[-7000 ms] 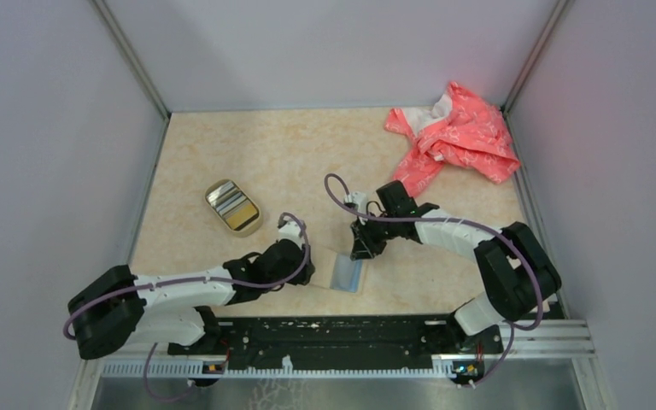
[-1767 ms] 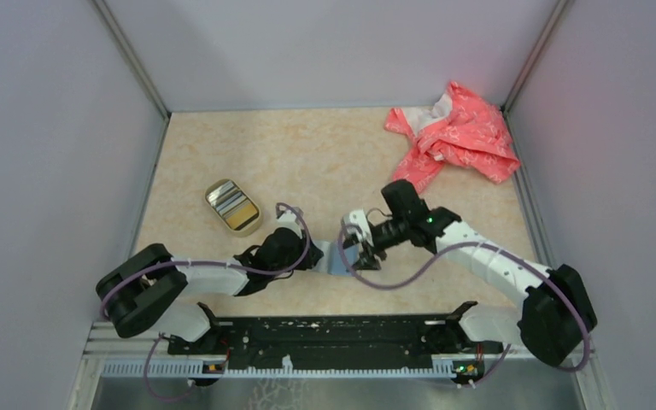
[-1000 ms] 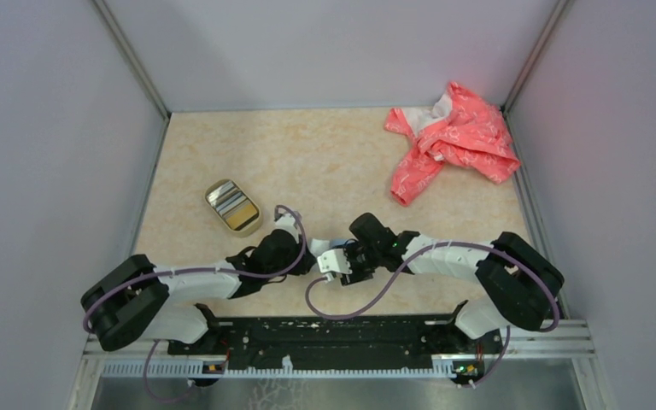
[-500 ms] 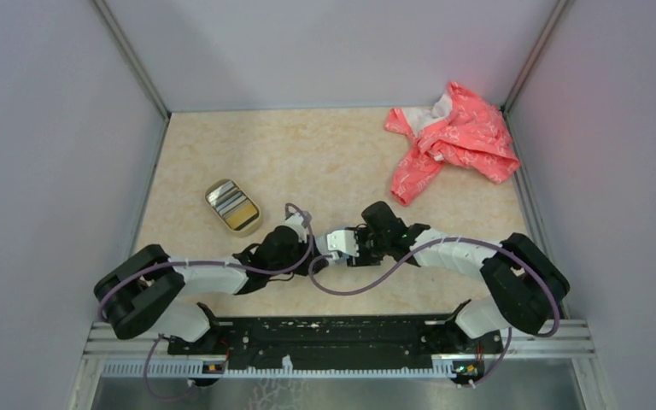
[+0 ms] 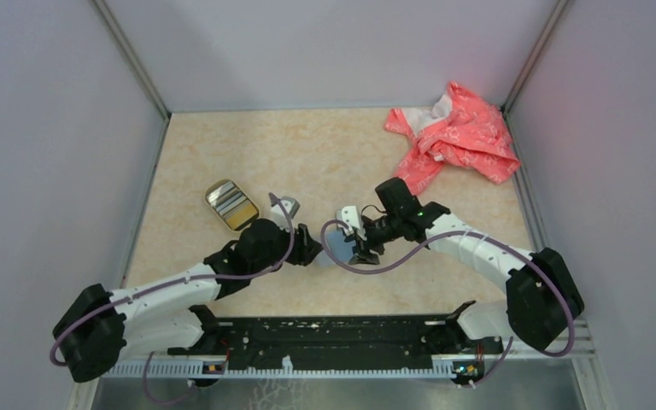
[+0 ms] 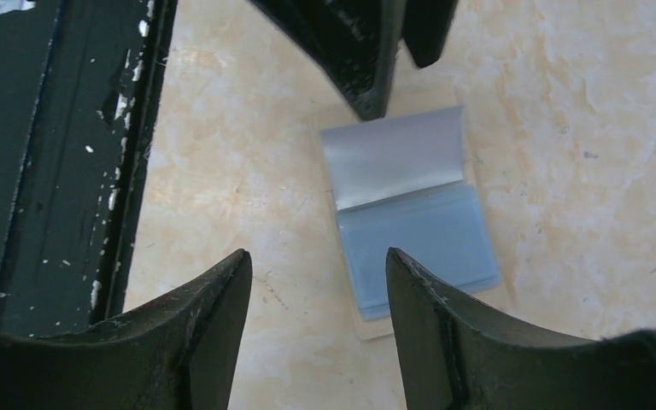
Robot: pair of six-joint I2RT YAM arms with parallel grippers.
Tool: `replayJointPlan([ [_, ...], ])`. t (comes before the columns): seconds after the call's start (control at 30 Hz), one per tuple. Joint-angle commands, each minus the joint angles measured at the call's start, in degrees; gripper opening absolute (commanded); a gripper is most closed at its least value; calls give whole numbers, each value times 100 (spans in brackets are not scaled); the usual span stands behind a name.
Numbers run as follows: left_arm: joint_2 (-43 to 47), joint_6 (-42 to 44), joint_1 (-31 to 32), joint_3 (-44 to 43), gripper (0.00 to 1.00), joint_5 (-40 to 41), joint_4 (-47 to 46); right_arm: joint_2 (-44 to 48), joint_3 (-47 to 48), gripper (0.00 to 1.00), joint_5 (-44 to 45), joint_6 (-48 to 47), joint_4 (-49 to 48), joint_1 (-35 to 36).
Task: Put the credit cards into the card holder
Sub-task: Open the card holder at the center of the board, then move the storage box to the center of the board.
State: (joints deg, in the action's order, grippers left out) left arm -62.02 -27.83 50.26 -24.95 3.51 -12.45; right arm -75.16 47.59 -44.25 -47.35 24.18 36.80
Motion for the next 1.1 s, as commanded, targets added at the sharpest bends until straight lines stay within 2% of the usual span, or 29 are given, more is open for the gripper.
replayJointPlan([
  [0.0, 362, 953, -155, -308, 59, 867, 830, 142, 252, 59, -580, 127, 311, -199],
  [0.17, 362, 1988, -245, -616, 66, 2057, 1460, 241, 255, 59, -620, 139, 326, -313],
  [0.27, 199, 2665, -456, -883, 69, 2432, 1729, 294, 251, 60, -646, 143, 327, -379],
  [0.37, -169, 3096, -828, -1206, 71, 2445, 2069, 343, 243, 60, -646, 130, 324, -401],
  [0.5, -752, 2996, -1660, -1592, 71, 1812, 2385, 400, 216, 60, -663, 112, 325, -419],
  [0.57, -923, 2879, -2064, -1707, 65, 1426, 2395, 412, 202, 60, -704, 112, 328, -428],
  [0.67, -1112, 2793, -2577, -1813, 42, 982, 2335, 416, 189, 60, -771, 105, 324, -428],
  [0.73, -1229, 2638, -2735, -1873, 29, 1124, 2394, 413, 189, 60, -788, 103, 341, -428],
  [0.83, -1405, 2572, -2881, -1892, 22, 1010, 2386, 429, 189, 60, -828, 96, 350, -429],
  [1.07, -2355, 2521, -3081, -2168, 17, 257, 2442, 470, 173, 60, -916, 86, 372, -429],
])
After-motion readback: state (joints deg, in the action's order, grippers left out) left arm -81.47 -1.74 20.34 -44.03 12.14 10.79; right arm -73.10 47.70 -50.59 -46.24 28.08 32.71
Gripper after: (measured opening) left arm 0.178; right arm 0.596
